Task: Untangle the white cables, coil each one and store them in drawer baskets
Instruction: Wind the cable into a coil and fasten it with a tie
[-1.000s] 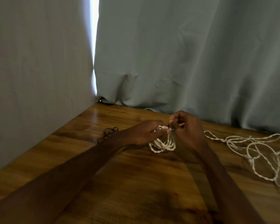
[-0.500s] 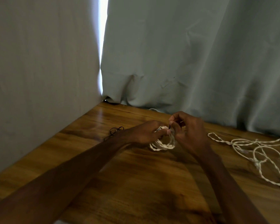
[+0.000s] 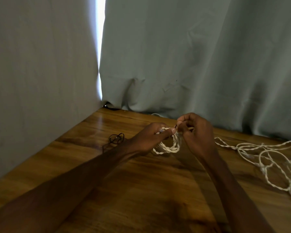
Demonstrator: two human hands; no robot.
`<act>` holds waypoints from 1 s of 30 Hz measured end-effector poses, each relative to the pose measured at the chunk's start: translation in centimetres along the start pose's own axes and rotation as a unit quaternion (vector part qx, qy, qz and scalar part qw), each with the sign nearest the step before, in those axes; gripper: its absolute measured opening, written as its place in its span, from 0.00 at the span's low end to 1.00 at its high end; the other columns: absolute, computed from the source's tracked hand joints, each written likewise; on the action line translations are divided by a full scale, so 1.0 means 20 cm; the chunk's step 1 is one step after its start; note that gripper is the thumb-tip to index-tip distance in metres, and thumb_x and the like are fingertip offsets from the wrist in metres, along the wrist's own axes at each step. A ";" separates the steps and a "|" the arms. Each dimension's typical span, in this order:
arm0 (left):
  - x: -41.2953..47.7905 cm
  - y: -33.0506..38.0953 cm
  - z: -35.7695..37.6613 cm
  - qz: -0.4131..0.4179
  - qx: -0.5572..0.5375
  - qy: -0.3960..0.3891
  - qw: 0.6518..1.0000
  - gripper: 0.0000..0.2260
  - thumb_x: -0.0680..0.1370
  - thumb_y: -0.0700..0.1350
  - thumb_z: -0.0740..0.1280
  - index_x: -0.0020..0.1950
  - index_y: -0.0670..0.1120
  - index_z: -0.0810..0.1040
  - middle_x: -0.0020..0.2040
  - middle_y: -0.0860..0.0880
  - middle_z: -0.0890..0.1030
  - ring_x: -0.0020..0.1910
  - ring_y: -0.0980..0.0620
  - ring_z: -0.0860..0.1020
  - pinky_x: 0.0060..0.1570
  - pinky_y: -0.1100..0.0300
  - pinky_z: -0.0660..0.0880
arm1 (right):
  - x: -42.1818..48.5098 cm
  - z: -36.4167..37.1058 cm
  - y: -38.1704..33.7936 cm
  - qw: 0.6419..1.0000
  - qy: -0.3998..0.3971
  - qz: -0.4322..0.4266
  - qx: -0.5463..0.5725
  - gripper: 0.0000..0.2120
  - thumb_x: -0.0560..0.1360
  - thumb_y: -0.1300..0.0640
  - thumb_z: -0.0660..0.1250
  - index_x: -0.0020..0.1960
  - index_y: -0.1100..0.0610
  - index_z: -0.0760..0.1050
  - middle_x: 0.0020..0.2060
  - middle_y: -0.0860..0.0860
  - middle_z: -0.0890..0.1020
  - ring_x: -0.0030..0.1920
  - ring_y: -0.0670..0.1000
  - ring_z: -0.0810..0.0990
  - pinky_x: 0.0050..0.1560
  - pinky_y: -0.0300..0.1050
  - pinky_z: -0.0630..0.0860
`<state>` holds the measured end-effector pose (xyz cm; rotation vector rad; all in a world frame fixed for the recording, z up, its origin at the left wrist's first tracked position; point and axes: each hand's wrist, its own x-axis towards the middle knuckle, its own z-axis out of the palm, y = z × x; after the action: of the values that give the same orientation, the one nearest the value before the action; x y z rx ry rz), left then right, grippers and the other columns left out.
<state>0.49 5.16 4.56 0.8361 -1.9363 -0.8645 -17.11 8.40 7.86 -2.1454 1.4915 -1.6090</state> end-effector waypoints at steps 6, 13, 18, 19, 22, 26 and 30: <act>0.00 0.01 -0.01 0.021 0.056 0.046 0.997 0.14 0.83 0.59 0.65 0.56 0.51 0.83 0.51 0.53 0.85 0.51 0.57 0.84 0.56 0.45 0.80 | 0.00 0.00 -0.02 1.000 0.006 -0.017 0.019 0.07 0.77 0.63 0.70 0.46 0.52 0.81 0.38 0.42 0.85 0.41 0.39 0.83 0.36 0.28 0.73; 0.01 -0.02 -0.03 0.030 0.079 0.064 0.994 0.14 0.82 0.60 0.64 0.57 0.54 0.83 0.53 0.55 0.85 0.53 0.58 0.83 0.56 0.45 0.80 | 0.00 0.00 -0.03 0.998 0.006 -0.025 0.061 0.04 0.80 0.61 0.69 0.49 0.53 0.79 0.38 0.43 0.86 0.40 0.38 0.84 0.39 0.27 0.74; 0.02 -0.02 -0.04 0.032 0.077 0.074 0.994 0.15 0.82 0.60 0.64 0.57 0.53 0.83 0.53 0.55 0.85 0.53 0.58 0.83 0.56 0.46 0.81 | 0.01 -0.02 -0.01 0.996 -0.031 -0.009 0.085 0.07 0.78 0.61 0.71 0.54 0.52 0.80 0.41 0.44 0.87 0.45 0.42 0.86 0.46 0.50 0.83; 0.03 -0.02 -0.04 0.035 0.083 0.082 0.993 0.15 0.82 0.61 0.64 0.58 0.53 0.83 0.53 0.55 0.85 0.53 0.59 0.83 0.56 0.46 0.80 | 0.01 -0.03 -0.01 0.995 -0.044 -0.013 0.087 0.10 0.77 0.63 0.72 0.56 0.53 0.81 0.42 0.44 0.87 0.46 0.42 0.86 0.47 0.51 0.84; 0.02 -0.02 -0.05 0.050 0.096 0.080 0.991 0.12 0.83 0.57 0.65 0.56 0.52 0.83 0.51 0.55 0.85 0.51 0.58 0.83 0.53 0.47 0.81 | 0.01 -0.04 -0.01 0.994 -0.080 -0.028 0.075 0.11 0.74 0.63 0.76 0.54 0.54 0.85 0.42 0.45 0.87 0.45 0.43 0.86 0.46 0.45 0.84; 0.01 0.00 -0.05 0.063 0.103 0.064 0.991 0.09 0.84 0.53 0.65 0.56 0.50 0.82 0.50 0.54 0.84 0.50 0.59 0.83 0.51 0.50 0.82 | 0.01 -0.04 -0.01 0.995 -0.067 -0.039 0.066 0.06 0.72 0.61 0.78 0.45 0.51 0.86 0.38 0.42 0.87 0.41 0.41 0.86 0.42 0.33 0.80; 0.00 0.02 -0.04 0.060 0.093 0.054 0.992 0.12 0.83 0.56 0.65 0.58 0.51 0.82 0.52 0.54 0.85 0.51 0.60 0.83 0.53 0.53 0.82 | 0.02 -0.04 0.00 0.996 -0.038 -0.017 0.079 0.07 0.72 0.62 0.77 0.45 0.51 0.85 0.36 0.42 0.86 0.38 0.40 0.85 0.39 0.29 0.77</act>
<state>1.08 5.24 5.18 0.8477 -1.9693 -0.5620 -17.80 8.53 8.49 -2.1303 1.2680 -1.5793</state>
